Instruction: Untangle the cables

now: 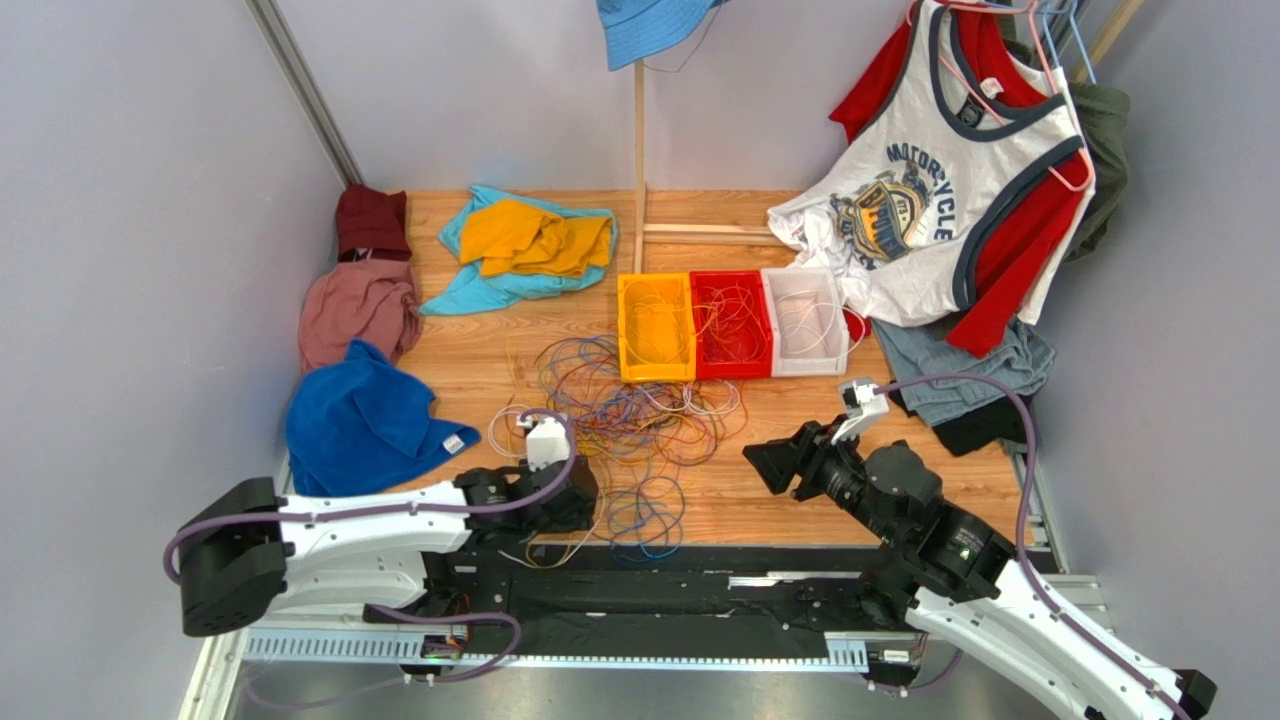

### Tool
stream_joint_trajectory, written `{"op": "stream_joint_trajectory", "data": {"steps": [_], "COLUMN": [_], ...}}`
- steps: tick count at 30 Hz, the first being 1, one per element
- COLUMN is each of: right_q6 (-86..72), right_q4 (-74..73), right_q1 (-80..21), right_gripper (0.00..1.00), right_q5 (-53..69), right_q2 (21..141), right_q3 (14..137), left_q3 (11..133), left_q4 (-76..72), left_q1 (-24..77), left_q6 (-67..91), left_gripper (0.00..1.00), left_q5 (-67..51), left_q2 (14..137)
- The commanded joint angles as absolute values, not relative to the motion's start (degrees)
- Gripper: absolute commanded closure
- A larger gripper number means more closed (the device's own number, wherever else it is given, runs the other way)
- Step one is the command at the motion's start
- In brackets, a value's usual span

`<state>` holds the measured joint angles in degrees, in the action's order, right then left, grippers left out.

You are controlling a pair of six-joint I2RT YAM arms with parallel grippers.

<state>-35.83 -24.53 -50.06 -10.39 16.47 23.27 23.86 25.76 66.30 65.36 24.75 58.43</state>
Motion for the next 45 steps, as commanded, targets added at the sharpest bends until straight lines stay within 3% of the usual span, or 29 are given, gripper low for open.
{"op": "stream_joint_trajectory", "data": {"steps": [1, 2, 3, 17, 22, 24, 27, 31, 34, 36, 40, 45], "right_q6": [-36.4, -36.5, -36.4, -37.4, -37.4, -36.9, -36.4, -36.0, -35.8, -35.6, -34.1, -25.9], "right_q4": [-22.2, -22.3, -22.5, -24.6, -24.5, -23.6, -22.1, -19.7, -16.1, -11.8, -3.6, -1.3], "right_q1": [-50.2, -50.2, -50.1, -50.2, -50.2, -50.1, -50.2, -50.2, -50.2, -50.3, -52.6, -61.7], "right_gripper": [0.49, 0.49, 0.49, 0.49, 0.49, 0.48, 0.48, 0.48, 0.48, 0.48, 0.48, 0.48], "right_q5": [-10.6, -10.5, -10.5, -10.5, -9.2, -7.4, -5.8, -3.6, -1.2, 2.9, 8.7, 0.6], "right_q2": [16.6, 16.6, 16.6, 14.2, 14.9, 15.7, 18.3, 21.6, 24.6, 27.0, 36.1, 49.2], "right_q3": [23.6, 23.6, 23.7, 23.3, 23.1, 23.0, 23.0, 22.9, 22.9, 23.3, 27.2, 38.1], "left_q3": [26.7, 27.4, 28.2, 56.7, 69.9, 70.0, 64.9, 54.6, 55.1, 58.3, 77.4, 97.7], "left_q4": [20.3, 20.0, 20.0, 18.4, 32.2, 39.1, 44.0, 42.4, 37.8, 35.4, 35.0, 37.3], "left_q1": [66.4, 66.4, 66.4, 66.4, 66.4, 64.5, 57.8, 53.1, 53.0, 53.1, 53.1, 53.1], "left_q6": [63.9, 62.7, 62.0, 28.1, 25.9, 27.8, 33.6, 36.7, 33.3, 30.8, 24.0, 20.4], "left_gripper": [0.55, 0.69, 1.0, 1.0, 1.0, 1.0, 1.0, 1.0, 1.0, 1.0, 1.0, 1.0], "left_q5": [25.7, 25.9, 26.8, 28.5, 41.6, 46.3, 42.2, 36.6, 34.2, 32.3, 25.8, 12.5], "left_q2": [64.9, 65.3, 65.7, 47.6, 49.6, 48.8, 45.3, 36.8, 32.3, 33.6, 43.8, 59.6]}}
